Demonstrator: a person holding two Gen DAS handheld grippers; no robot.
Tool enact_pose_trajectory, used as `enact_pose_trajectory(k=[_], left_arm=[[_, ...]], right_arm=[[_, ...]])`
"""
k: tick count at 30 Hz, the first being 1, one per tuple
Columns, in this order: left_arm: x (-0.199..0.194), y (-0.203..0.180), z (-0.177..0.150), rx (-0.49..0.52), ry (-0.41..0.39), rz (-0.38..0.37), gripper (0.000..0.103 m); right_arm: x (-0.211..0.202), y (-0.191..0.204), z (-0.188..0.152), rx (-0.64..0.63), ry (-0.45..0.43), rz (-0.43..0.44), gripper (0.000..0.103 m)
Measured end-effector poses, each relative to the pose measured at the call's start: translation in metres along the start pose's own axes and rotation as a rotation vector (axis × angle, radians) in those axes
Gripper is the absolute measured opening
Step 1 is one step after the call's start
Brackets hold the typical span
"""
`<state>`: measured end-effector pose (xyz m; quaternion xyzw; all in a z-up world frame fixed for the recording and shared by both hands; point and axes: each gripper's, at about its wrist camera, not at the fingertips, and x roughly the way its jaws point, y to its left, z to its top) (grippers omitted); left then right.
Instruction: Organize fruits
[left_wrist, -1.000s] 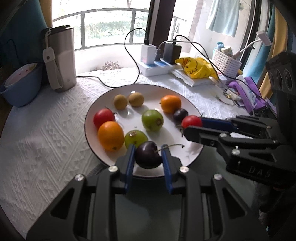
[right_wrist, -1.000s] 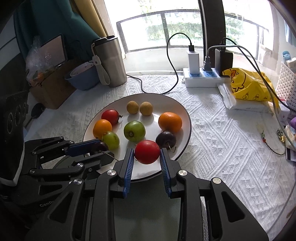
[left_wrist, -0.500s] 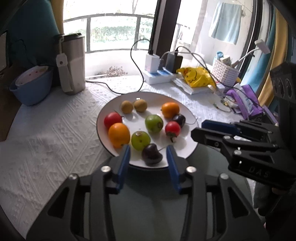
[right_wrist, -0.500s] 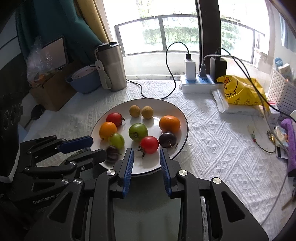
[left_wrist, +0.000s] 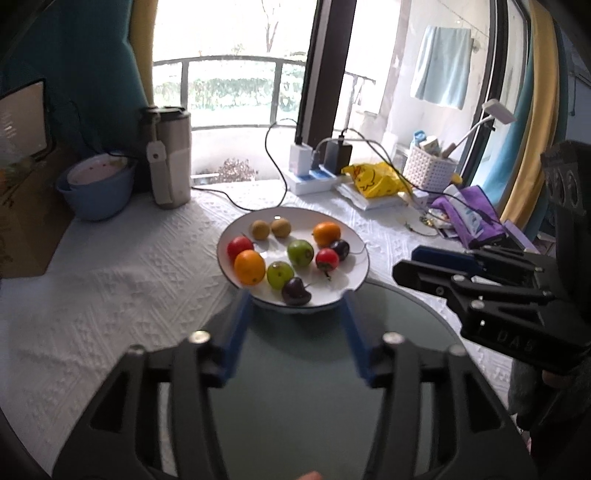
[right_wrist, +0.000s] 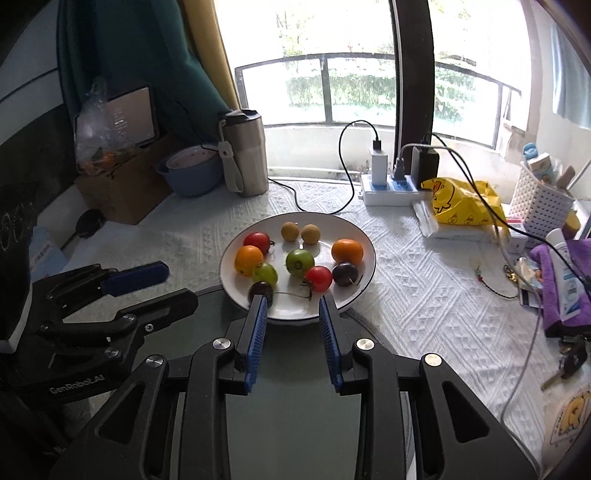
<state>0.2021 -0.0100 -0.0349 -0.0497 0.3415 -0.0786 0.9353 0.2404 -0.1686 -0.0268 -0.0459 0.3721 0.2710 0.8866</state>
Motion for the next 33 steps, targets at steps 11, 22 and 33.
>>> enact_pose_trajectory(k=[11, 22, 33], left_arm=[[-0.059, -0.002, -0.015, -0.009, -0.095, 0.017, 0.086], [-0.112, -0.009, -0.014, -0.014, -0.163, 0.127, 0.091], [-0.149, -0.021, -0.006, 0.023, -0.268, 0.205, 0.092]], right_arm=[[-0.051, 0.023, -0.012, -0.031, -0.063, -0.042, 0.031], [-0.117, 0.039, -0.013, -0.013, -0.193, -0.109, 0.07], [-0.167, 0.041, -0.015, 0.023, -0.3, -0.171, 0.071]])
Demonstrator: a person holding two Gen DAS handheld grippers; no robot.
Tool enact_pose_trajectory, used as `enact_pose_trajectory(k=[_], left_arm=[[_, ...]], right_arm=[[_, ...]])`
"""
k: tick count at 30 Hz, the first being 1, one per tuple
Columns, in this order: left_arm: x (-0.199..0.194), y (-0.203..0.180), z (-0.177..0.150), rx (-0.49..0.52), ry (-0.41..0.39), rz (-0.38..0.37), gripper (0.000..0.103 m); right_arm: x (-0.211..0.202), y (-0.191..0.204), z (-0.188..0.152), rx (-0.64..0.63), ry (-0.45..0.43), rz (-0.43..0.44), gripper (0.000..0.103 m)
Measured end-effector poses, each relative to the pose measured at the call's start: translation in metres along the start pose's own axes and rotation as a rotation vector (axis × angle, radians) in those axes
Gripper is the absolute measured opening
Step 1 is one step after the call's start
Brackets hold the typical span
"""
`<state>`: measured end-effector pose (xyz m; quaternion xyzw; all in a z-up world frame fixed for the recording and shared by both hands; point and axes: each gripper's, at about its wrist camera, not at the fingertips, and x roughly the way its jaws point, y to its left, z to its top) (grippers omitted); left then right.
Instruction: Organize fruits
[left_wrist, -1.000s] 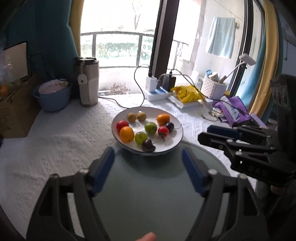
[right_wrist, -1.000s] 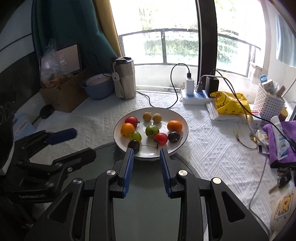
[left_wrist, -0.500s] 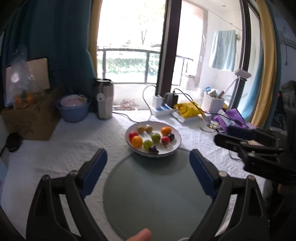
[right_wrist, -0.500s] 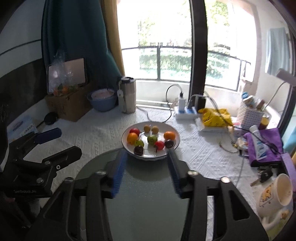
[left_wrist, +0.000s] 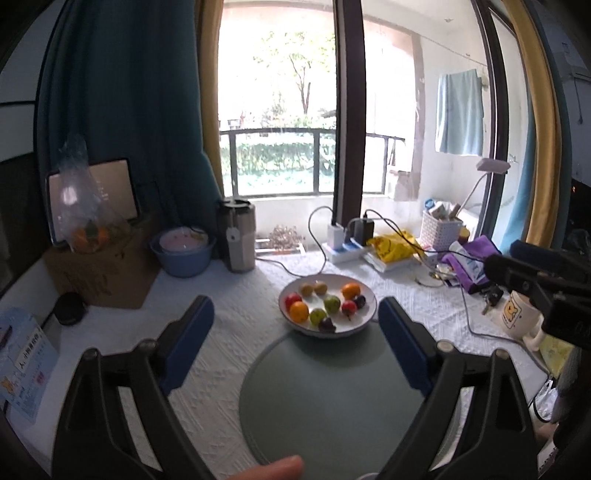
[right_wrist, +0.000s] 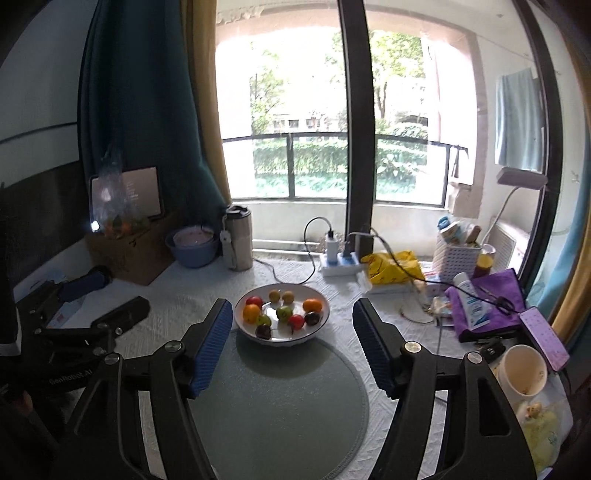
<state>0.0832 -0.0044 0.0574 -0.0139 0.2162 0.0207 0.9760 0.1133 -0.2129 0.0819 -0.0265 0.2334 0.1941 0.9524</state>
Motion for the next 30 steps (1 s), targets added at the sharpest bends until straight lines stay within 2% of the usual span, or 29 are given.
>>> enact_pose_trajectory(k=[5, 30], left_arm=[[-0.006, 0.004, 0.004, -0.001, -0.02, 0.005, 0.092], [0.0, 0.005, 0.002, -0.016, -0.013, -0.002, 0.091]], right_arm=[[-0.003, -0.003, 0.001, 0.004, -0.015, -0.018, 0.071], [0.007, -0.006, 0.001, -0.014, 0.006, -0.025, 0.071]])
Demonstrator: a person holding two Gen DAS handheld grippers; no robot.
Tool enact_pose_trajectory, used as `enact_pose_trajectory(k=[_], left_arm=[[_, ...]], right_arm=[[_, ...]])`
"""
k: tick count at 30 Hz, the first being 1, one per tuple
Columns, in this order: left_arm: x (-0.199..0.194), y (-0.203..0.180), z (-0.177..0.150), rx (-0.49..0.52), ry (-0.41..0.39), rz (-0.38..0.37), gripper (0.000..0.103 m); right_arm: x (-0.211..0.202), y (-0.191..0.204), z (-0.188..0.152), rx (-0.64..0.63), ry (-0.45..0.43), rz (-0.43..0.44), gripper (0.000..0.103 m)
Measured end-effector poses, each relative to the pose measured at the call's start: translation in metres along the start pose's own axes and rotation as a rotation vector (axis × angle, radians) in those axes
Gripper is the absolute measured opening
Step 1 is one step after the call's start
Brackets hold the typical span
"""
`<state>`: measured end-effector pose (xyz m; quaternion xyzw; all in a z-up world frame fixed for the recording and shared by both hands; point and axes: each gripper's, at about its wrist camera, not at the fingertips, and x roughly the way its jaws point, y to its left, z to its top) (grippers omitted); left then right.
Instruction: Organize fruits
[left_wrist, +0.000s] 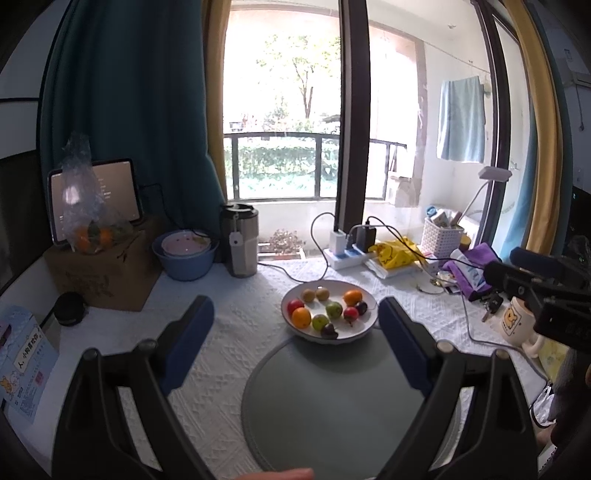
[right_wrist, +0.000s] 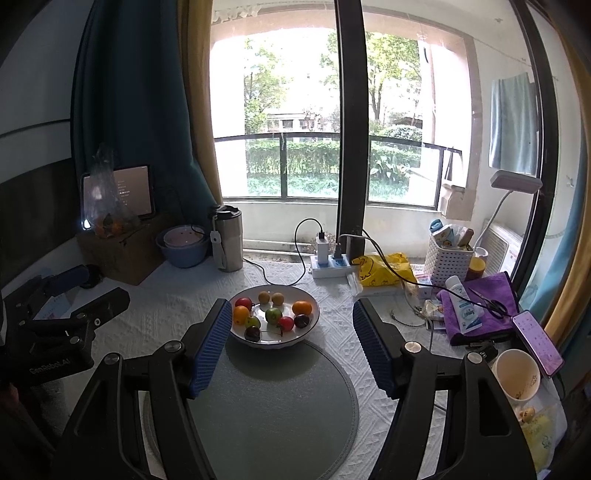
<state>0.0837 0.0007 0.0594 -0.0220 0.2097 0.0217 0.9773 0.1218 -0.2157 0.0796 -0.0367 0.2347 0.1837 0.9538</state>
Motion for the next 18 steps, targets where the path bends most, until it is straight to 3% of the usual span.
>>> enact_pose_trajectory(k=[18], left_arm=[[0.003, 0.0004, -0.001, 0.0, 0.006, -0.011, 0.091]], right_arm=[[0.0076, -0.0037, -0.0024, 0.003, 0.015, -0.002, 0.071]])
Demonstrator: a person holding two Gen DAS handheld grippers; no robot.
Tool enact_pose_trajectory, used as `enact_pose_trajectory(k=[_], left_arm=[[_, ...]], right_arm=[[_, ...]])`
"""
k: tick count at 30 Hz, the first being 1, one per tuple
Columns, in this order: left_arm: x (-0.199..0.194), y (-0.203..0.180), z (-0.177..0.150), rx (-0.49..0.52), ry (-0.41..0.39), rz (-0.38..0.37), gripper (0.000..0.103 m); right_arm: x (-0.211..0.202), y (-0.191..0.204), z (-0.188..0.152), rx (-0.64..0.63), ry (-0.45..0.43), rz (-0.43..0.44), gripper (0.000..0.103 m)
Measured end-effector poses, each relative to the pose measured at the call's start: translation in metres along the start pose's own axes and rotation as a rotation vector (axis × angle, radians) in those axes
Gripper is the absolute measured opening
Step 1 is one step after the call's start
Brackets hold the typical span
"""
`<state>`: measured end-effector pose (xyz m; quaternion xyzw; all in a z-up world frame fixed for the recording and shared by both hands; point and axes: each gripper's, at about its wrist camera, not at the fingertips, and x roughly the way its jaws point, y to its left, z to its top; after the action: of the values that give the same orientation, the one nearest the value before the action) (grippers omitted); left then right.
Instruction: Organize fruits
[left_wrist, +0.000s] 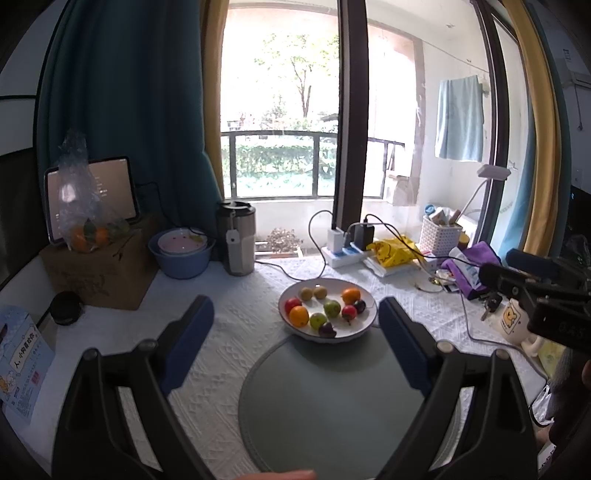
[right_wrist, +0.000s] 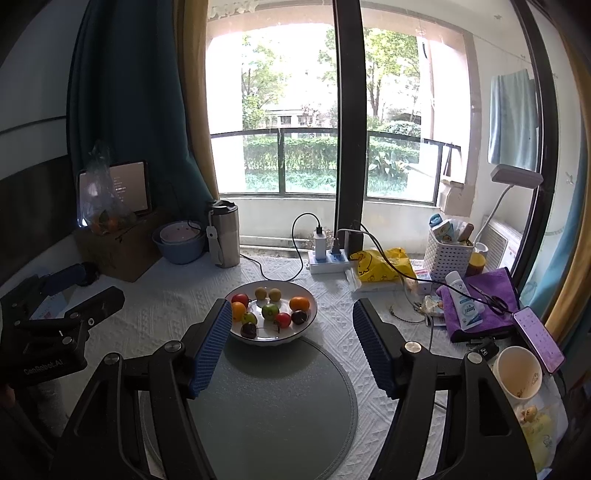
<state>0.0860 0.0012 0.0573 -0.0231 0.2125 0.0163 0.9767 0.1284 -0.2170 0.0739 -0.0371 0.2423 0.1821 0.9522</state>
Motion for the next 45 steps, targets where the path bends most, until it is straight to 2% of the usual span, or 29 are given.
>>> enact_pose_trajectory(k=[45], left_arm=[[0.005, 0.0, 0.002, 0.0, -0.015, -0.008, 0.092]], right_arm=[[0.014, -0.006, 0.0, -0.002, 0.013, -0.011, 0.071]])
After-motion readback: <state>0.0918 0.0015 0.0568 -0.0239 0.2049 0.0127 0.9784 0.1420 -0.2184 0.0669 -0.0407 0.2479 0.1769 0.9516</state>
